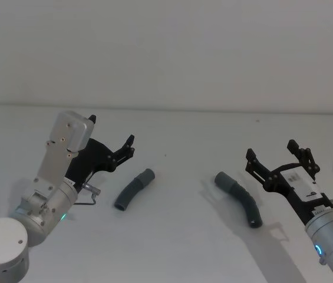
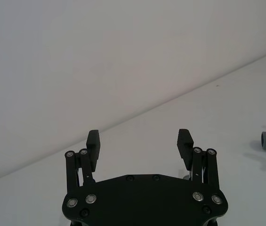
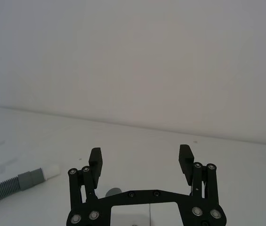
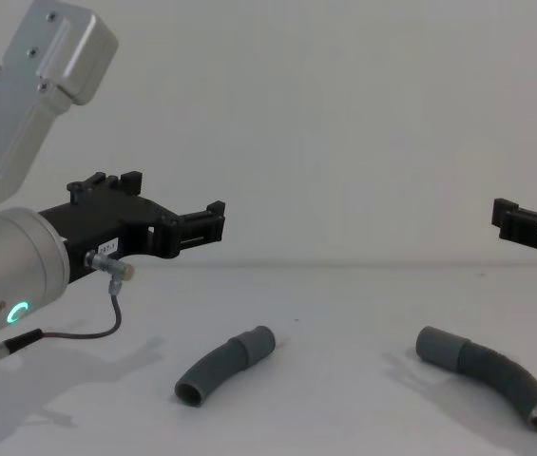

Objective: Use both hands to pick up one end of the pipe from the table, align the ends, and insert them.

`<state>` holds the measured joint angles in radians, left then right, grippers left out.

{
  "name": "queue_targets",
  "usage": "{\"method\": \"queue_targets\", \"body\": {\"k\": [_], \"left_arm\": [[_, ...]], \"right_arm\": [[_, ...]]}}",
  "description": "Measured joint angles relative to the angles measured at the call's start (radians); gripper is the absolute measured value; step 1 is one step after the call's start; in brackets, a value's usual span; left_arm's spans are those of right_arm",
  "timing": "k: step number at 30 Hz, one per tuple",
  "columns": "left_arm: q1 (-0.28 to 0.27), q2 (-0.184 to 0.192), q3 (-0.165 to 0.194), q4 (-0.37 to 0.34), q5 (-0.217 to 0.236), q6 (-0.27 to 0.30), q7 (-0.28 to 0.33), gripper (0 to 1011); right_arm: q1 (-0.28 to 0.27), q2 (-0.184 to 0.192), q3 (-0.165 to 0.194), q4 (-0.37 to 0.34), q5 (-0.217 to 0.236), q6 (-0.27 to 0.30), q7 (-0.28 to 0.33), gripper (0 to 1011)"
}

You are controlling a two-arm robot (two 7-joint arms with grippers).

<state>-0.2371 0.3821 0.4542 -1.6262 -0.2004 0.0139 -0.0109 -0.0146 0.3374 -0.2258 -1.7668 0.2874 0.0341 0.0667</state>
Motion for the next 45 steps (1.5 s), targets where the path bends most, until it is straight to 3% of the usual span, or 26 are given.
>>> {"method": "queue_targets", "body": {"k": [45], "left_arm": [[0.0,0.0,0.0,0.0,0.0,0.0,0.0,1001]], "right_arm": [[0.0,0.0,0.0,0.0,0.0,0.0,0.0,1000]]}}
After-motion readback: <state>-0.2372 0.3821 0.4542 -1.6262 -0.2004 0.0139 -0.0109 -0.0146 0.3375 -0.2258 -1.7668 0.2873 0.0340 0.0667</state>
